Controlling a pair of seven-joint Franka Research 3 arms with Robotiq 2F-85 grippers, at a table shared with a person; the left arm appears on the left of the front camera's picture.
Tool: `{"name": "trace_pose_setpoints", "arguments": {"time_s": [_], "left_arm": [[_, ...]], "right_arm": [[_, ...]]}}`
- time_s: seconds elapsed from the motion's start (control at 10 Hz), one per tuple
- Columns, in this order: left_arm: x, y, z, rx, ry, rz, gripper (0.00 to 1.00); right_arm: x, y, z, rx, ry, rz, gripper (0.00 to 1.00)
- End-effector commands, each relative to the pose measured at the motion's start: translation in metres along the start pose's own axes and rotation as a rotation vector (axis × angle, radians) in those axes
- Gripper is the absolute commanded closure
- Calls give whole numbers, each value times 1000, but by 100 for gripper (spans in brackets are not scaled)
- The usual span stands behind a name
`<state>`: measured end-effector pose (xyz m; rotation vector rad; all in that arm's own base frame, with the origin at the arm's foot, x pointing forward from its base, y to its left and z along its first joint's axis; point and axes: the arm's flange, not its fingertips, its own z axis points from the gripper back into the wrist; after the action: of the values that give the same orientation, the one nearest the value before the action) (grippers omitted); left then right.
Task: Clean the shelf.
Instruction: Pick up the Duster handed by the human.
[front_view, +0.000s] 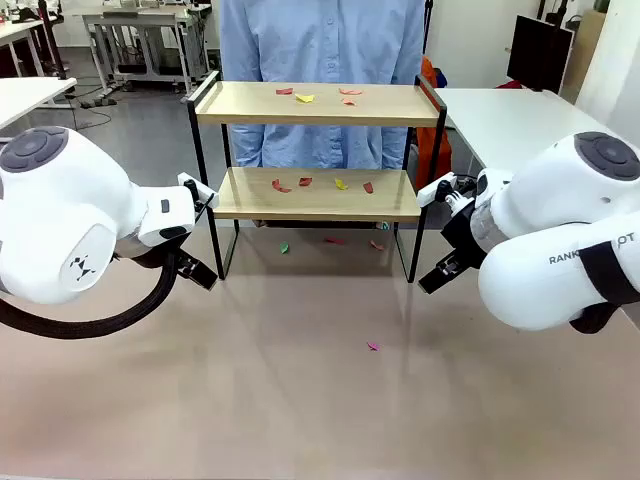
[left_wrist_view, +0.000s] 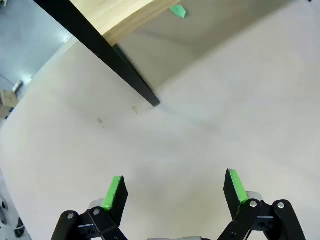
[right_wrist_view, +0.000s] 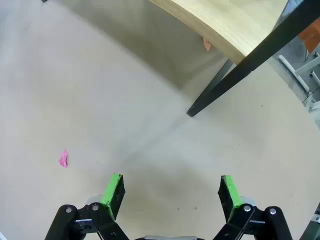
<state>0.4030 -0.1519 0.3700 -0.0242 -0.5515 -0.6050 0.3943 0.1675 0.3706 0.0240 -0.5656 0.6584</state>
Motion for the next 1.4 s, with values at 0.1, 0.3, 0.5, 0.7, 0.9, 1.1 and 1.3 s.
{"name": "trace_pose_setpoints", "arguments": {"time_s": [0.1, 0.3, 0.5, 0.7, 0.9, 1.1, 1.3], "left_arm": [[0, 0, 0, 0, 0, 0, 0], [0, 0, 0, 0, 0, 0, 0], [0, 0, 0, 0, 0, 0, 0], [0, 0, 0, 0, 0, 0, 0], [0, 0, 0, 0, 0, 0, 0], [19, 26, 49, -76, -46, -4, 0], [33, 65, 79, -228, -39, -58, 0]], "right_arm": [[0, 0, 0, 0, 0, 0, 0], [0, 0, 0, 0, 0, 0, 0], [0, 0, 0, 0, 0, 0, 0], [0, 0, 0, 0, 0, 0, 0], [19, -5, 13, -12, -42, 16, 0], [56, -30, 52, -15, -114, -5, 0], [71, -55, 86, 45, -142, 5, 0]]}}
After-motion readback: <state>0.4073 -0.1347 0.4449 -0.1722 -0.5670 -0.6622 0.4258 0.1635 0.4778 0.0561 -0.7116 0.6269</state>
